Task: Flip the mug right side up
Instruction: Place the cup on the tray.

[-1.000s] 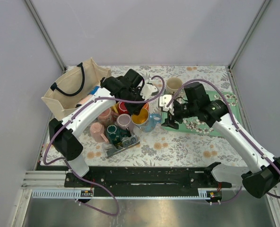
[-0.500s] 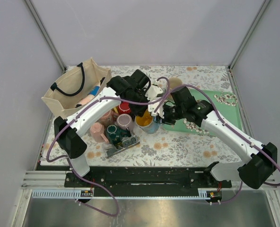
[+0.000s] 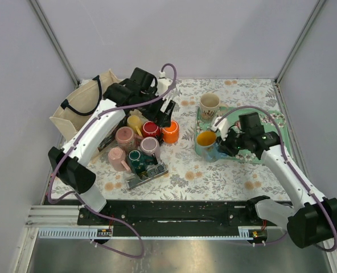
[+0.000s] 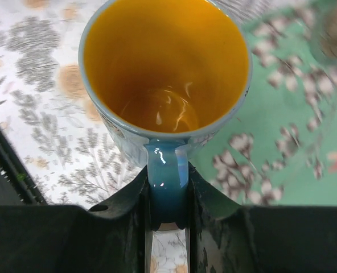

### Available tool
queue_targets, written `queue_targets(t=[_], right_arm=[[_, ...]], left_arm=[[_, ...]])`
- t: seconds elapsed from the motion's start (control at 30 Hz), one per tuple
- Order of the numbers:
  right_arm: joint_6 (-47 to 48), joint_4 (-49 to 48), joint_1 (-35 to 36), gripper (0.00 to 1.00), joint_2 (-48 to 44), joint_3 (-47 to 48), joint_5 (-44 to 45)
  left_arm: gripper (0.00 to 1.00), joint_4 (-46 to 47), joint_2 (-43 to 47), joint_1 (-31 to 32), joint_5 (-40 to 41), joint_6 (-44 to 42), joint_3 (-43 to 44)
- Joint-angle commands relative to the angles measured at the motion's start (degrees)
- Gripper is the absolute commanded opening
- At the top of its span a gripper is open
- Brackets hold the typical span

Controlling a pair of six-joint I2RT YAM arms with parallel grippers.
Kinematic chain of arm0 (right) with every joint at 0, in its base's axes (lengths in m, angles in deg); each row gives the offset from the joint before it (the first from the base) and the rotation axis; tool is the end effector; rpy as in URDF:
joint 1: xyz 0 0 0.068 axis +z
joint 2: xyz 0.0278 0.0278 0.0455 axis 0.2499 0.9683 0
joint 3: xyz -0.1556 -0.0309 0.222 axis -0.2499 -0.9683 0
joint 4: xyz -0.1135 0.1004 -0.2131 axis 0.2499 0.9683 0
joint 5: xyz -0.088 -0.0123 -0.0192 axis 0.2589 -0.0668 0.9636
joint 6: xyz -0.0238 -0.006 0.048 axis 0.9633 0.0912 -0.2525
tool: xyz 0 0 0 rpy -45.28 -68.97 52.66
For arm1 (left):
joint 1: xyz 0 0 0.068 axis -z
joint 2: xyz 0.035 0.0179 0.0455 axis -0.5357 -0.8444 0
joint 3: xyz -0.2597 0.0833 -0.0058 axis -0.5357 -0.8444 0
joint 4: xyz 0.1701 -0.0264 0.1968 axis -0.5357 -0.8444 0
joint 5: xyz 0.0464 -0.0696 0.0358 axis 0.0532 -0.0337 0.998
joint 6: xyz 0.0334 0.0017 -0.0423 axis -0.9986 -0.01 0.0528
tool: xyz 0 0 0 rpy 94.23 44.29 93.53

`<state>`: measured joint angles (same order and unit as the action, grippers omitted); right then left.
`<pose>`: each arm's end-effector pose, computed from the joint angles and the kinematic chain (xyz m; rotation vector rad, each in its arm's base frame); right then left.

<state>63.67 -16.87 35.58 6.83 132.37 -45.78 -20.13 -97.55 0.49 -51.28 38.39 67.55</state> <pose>0.1994 0.0940 0.2803 -1.4359 1.9302 0.4027 0.2859 -0.1982 0.3805 0.9567 2.3550 -0.5968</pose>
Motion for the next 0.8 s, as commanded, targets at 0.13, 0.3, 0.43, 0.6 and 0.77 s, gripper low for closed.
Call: queue_targets(t=[0.13, 0.3, 0.43, 0.6, 0.77], right_arm=[[-6.3, -12.2, -20.6, 0.00, -3.3, -1.3, -5.3], [-5.9, -17.0, -27.6, 0.00, 5.4, 2.2, -6.1], [-9.4, -21.9, -29.5, 0.00, 11.7, 4.5, -8.7], [-8.1, -24.4, -29.5, 0.00, 18.3, 7.8, -12.5], [-5.6, -24.5, -29.5, 0.00, 24.3, 11.9, -13.8]], left_arm=[[0.86, 7.7, 5.1, -0.2, -0.8, 4.3, 2.2], [0.84, 7.8, 6.5, -0.2, -1.7, 4.3, 1.0], [0.83, 8.6, 9.6, -0.2, -1.3, 3.1, -3.6], [0.83, 10.5, 13.1, -0.2, 0.5, 0.8, -7.5], [0.83, 10.5, 13.7, -0.3, 2.7, -0.4, -8.5]])
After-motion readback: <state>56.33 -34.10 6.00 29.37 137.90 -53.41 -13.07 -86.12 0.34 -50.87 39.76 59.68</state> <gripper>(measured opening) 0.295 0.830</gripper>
